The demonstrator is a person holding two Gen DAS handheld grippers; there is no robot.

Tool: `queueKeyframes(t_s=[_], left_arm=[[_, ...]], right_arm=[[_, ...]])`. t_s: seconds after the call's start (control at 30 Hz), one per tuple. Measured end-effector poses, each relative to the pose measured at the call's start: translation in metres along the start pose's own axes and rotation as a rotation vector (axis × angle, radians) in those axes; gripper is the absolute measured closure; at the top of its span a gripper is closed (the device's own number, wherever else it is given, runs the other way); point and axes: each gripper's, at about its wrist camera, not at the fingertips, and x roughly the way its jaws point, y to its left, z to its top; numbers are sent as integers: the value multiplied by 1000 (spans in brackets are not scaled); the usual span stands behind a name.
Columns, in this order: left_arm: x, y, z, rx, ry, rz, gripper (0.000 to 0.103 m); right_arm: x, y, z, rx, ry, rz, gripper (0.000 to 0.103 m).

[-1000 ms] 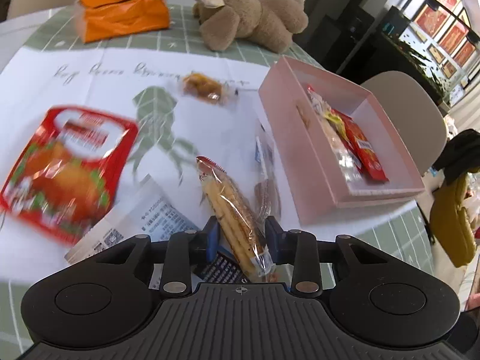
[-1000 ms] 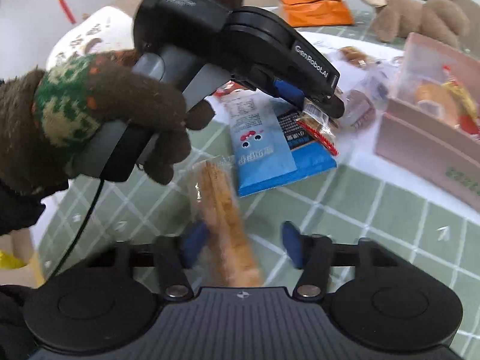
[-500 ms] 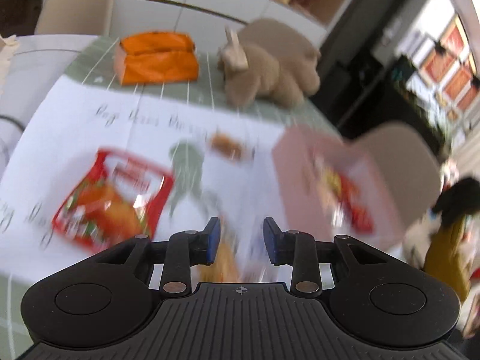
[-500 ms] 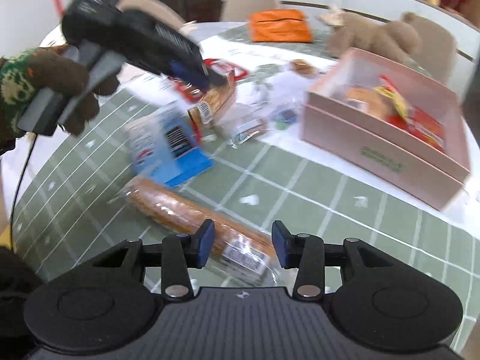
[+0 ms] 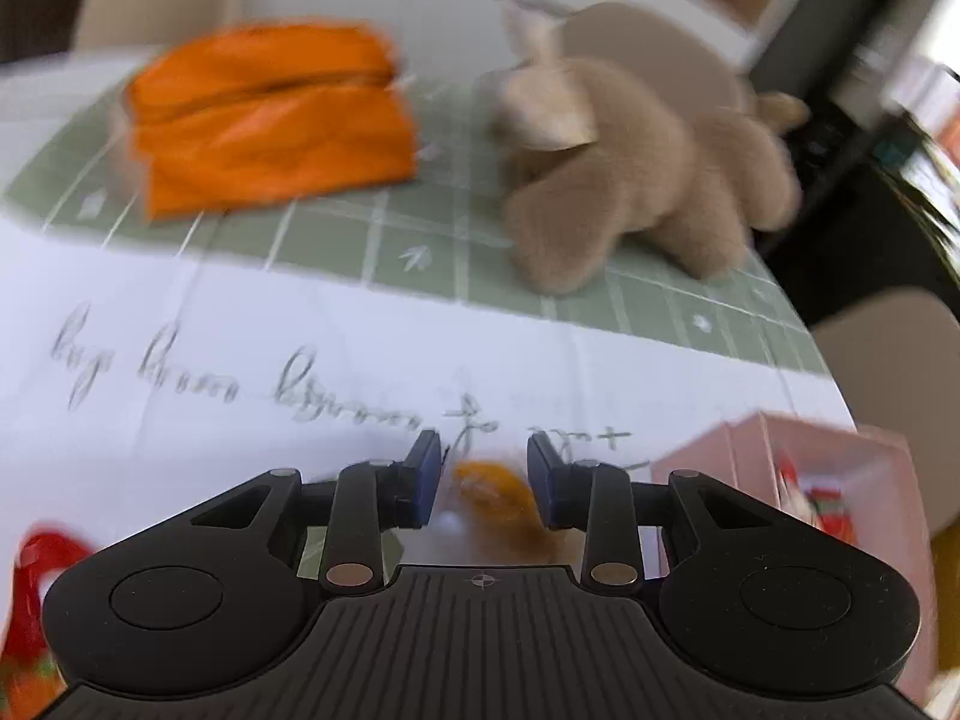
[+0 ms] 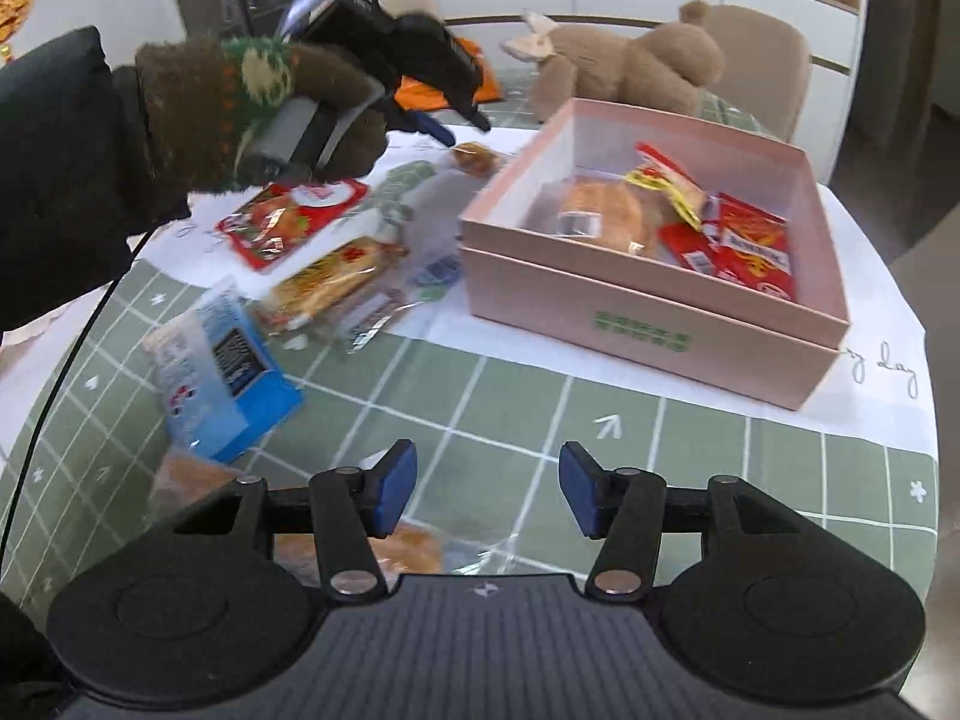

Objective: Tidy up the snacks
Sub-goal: 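Carry the breadstick to the pink box and open the left gripper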

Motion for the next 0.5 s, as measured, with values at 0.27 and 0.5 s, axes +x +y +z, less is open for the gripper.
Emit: queueKeyframes(t_s=[0.27, 0.5], left_arm=[[-53, -8, -77, 173, 79, -76, 73], [-112, 19, -139, -55, 112, -197, 71]], right_arm=[[21, 4, 8, 13, 23, 43, 50], [35, 16, 23, 39, 26, 82, 46]])
